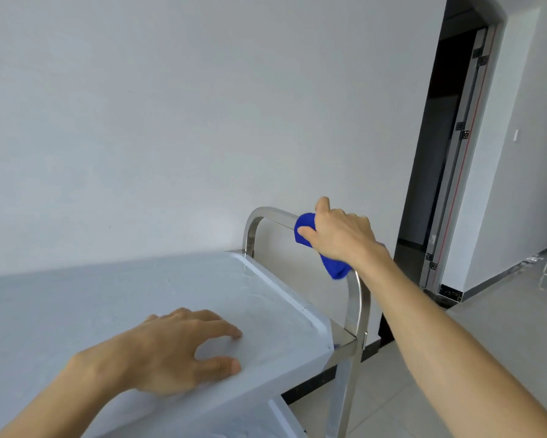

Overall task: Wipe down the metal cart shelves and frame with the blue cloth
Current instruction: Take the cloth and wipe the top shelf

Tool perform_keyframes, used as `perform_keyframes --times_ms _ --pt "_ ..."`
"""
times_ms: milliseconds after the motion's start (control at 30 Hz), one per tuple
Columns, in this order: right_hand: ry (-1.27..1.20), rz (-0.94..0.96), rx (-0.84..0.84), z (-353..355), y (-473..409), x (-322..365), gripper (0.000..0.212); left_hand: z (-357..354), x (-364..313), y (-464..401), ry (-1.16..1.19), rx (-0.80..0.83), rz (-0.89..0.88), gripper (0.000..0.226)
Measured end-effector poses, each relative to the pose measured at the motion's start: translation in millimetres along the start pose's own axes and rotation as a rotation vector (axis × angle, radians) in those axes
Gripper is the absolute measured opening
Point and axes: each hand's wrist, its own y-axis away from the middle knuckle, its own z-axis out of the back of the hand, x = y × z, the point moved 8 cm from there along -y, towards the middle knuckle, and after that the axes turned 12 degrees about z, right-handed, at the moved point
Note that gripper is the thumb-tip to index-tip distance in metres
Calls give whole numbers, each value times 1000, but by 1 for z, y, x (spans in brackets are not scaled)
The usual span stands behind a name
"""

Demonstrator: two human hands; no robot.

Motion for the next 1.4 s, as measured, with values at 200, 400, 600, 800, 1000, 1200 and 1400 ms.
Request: perform_keyframes --times_ms 200,400,600,800,1000,1200,1400 --pt "-24 97 220 -37 -91 29 37 17 10 -18 -25 32 -66 54" --pt "73 136 178 -59 -132 45 29 23 27 -41 -132 -212 18 52" --pt "127 139 210 -59 -134 55 37 30 37 -38 -124 -330 96 50" --pt "267 102 248 -41 -77 29 36 26 39 -38 -141 -268 120 47" --pt "174 28 277 -50 -98 19 50 21 37 -41 -133 -250 115 49" --pt "316 210 259 -79 -154 65 34 19 38 -43 -128 -240 115 51" --pt "527 387 267 -95 -164 90 44 17 38 -45 -154 -241 112 52"
